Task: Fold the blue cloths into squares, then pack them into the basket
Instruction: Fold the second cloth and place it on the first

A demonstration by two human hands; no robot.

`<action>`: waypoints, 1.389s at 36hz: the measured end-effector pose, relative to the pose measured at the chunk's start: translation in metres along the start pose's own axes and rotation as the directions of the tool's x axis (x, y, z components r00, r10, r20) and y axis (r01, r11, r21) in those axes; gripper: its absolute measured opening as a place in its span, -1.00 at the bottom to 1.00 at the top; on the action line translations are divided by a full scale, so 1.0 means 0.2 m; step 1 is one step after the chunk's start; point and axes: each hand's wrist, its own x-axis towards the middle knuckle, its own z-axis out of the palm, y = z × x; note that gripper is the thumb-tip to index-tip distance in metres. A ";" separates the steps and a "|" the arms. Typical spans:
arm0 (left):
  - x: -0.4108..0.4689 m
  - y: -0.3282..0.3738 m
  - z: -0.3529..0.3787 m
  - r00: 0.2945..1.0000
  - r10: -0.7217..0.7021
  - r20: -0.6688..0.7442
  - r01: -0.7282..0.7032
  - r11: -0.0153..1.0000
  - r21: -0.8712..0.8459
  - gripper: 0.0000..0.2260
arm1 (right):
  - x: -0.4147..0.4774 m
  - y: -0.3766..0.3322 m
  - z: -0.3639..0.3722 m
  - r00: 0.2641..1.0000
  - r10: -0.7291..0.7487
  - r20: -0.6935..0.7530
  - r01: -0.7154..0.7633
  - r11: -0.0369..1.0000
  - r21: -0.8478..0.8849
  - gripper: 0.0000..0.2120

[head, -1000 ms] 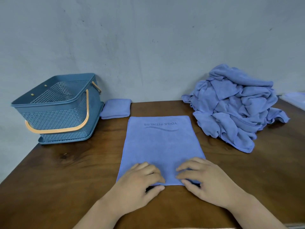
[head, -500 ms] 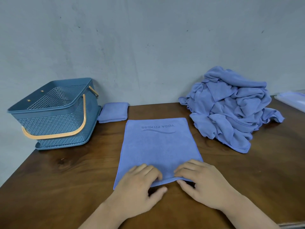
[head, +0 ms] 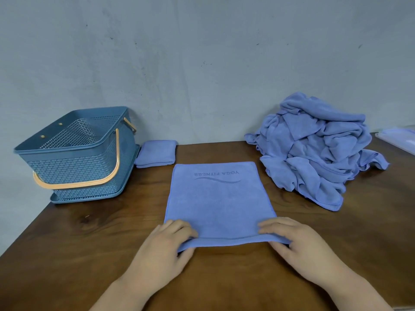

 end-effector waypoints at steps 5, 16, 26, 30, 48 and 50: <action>-0.08 -0.12 -0.12 0.992 -0.128 0.013 0.129 0.980 -0.149 -0.80 | 0.00 -0.05 -0.05 0.986 0.160 -0.050 -0.142 0.955 0.260 -0.68; -0.12 -0.05 -0.20 0.919 -0.394 0.035 0.352 0.774 -0.526 -0.86 | 0.00 -0.07 -0.09 0.972 0.235 0.025 -0.219 0.860 0.461 -0.85; 0.11 -0.05 -0.31 0.928 -0.373 -0.015 0.254 0.660 -0.707 -0.90 | 0.21 -0.12 -0.16 0.972 0.232 -0.045 -0.157 0.779 0.607 -0.84; 0.34 -0.16 -0.30 0.905 -0.424 0.034 0.267 0.504 -0.821 -0.83 | 0.47 -0.08 -0.16 0.960 0.271 -0.067 -0.172 0.763 0.623 -0.83; 0.73 -0.45 0.01 0.823 -0.565 0.061 0.466 0.610 -0.642 -0.68 | 0.87 0.23 0.08 0.896 0.422 -0.134 -0.342 0.852 0.397 -0.74; 0.73 -0.49 0.04 0.821 -0.567 0.062 0.476 0.621 -0.623 -0.69 | 0.88 0.25 0.09 0.881 0.448 -0.155 -0.366 0.850 0.379 -0.69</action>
